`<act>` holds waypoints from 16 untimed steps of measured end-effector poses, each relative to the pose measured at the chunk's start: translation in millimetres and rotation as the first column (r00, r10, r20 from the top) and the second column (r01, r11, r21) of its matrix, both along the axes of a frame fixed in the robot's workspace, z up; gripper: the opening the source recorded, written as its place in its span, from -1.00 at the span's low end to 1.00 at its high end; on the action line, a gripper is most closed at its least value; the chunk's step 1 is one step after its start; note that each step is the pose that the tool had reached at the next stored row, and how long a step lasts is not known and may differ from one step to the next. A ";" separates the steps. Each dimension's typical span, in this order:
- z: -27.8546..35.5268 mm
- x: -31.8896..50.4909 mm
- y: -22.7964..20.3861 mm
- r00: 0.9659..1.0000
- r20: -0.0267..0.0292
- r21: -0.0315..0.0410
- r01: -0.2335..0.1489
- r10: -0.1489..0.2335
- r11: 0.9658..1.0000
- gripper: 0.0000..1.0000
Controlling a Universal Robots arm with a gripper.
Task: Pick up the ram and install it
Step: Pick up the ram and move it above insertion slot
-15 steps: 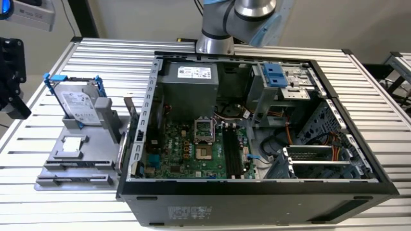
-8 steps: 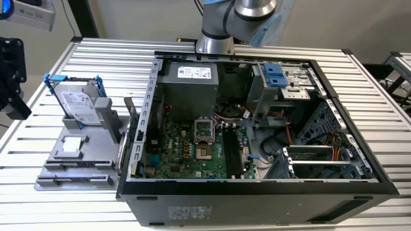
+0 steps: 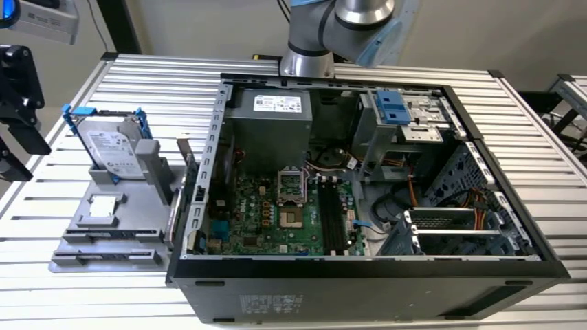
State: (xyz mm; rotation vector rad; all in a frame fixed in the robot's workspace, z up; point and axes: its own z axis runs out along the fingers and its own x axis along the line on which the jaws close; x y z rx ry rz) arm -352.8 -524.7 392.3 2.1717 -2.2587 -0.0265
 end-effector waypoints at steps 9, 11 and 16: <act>-4.8 1.9 0.1 0.998 0.003 -0.006 -0.055 0.055 0.998 1.00; -6.3 2.9 0.0 0.998 0.006 -0.006 -0.061 0.061 0.998 1.00; -7.2 3.4 0.0 0.998 0.007 -0.007 -0.063 0.063 0.998 1.00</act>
